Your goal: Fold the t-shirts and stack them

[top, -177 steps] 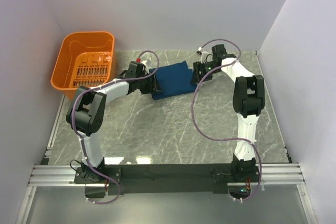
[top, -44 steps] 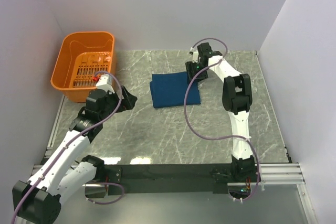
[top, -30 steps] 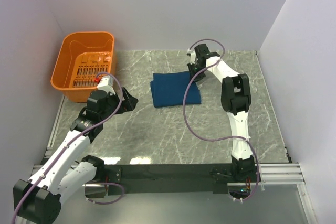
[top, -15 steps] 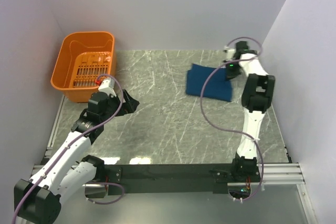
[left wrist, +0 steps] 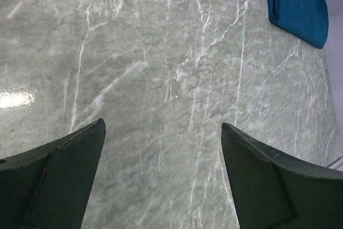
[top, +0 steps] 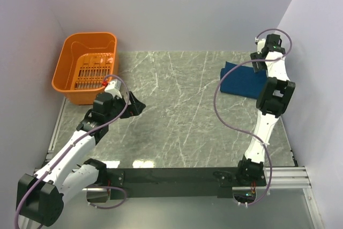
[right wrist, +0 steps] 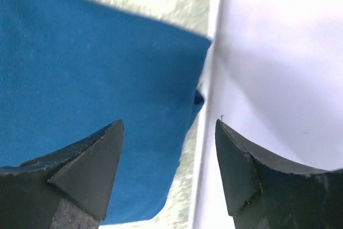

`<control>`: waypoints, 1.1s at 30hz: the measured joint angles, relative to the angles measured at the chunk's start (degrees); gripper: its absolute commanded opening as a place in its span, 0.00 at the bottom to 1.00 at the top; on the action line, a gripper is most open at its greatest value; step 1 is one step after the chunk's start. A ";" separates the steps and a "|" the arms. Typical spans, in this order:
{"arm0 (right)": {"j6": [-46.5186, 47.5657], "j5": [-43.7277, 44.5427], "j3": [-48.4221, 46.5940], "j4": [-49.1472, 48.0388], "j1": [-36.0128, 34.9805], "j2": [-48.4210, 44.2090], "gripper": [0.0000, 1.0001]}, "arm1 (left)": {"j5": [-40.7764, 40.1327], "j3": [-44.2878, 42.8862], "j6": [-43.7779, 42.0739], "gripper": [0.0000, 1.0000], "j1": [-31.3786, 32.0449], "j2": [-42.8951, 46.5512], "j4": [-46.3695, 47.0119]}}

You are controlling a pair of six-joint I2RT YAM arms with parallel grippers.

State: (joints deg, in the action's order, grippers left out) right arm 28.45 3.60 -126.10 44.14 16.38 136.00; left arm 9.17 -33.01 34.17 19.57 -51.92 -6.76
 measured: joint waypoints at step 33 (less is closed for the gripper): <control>-19.41 -5.42 64.37 -24.09 -4.55 -59.14 0.99 | -30.80 -13.81 -3.80 0.99 -0.63 9.14 -18.34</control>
State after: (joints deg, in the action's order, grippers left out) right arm 9.04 -1.83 -61.73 20.05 11.84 76.86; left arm -21.63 -46.83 30.37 18.94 -42.78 -25.10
